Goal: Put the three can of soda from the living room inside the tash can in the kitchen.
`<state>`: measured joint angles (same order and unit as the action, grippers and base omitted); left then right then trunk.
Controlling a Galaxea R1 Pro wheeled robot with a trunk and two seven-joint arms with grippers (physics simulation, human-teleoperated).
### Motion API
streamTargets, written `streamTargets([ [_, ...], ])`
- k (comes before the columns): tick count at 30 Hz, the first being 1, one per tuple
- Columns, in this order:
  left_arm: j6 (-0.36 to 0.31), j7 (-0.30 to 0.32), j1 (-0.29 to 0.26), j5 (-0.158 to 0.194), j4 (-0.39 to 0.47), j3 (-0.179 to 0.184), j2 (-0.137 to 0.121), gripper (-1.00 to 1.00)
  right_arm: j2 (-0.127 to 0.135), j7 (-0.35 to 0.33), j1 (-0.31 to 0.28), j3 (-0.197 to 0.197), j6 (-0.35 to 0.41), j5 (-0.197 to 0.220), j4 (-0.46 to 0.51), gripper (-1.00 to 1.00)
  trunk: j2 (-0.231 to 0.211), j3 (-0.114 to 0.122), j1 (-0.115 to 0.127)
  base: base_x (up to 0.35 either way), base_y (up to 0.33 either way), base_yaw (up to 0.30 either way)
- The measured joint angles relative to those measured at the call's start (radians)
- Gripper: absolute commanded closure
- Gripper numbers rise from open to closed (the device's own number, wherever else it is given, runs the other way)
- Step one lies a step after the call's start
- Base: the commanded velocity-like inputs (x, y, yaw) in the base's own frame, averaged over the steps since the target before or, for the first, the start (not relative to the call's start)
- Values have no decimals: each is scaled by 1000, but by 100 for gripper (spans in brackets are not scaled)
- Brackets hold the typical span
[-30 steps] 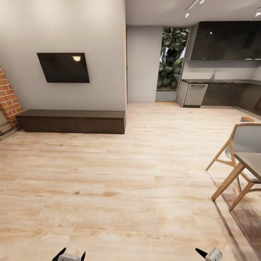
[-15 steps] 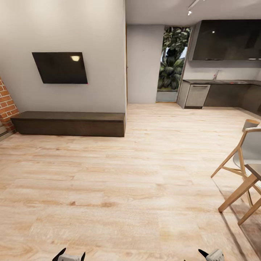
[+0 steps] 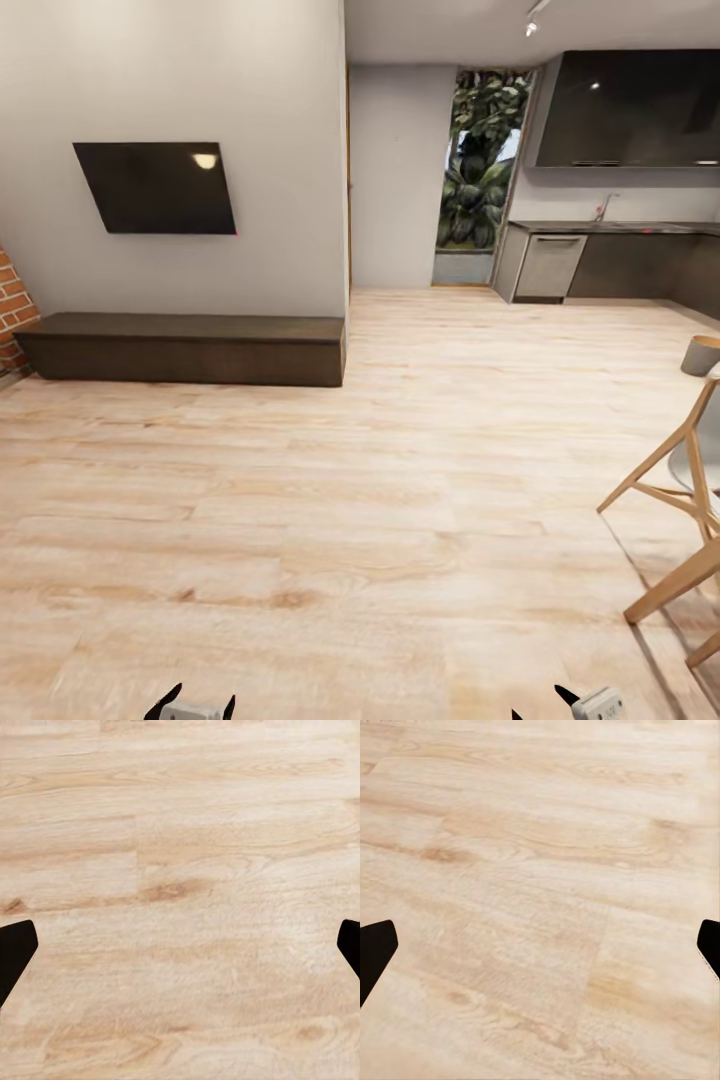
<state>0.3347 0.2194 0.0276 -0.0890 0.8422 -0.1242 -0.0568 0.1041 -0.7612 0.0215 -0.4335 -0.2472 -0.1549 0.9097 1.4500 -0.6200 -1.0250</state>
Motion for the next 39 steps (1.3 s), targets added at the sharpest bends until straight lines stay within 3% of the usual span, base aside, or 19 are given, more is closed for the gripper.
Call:
streamTargets([
  [29,1,1,0,0,1,0,0,-100,-3,3,0,-1,0,1,1,-100,0,0,0,328,0,0],
  [39,1,1,0,0,0,1,1,-100,-3,3,-1,-1,2,6,2,-100,0,-3,0,328,0,-142],
])
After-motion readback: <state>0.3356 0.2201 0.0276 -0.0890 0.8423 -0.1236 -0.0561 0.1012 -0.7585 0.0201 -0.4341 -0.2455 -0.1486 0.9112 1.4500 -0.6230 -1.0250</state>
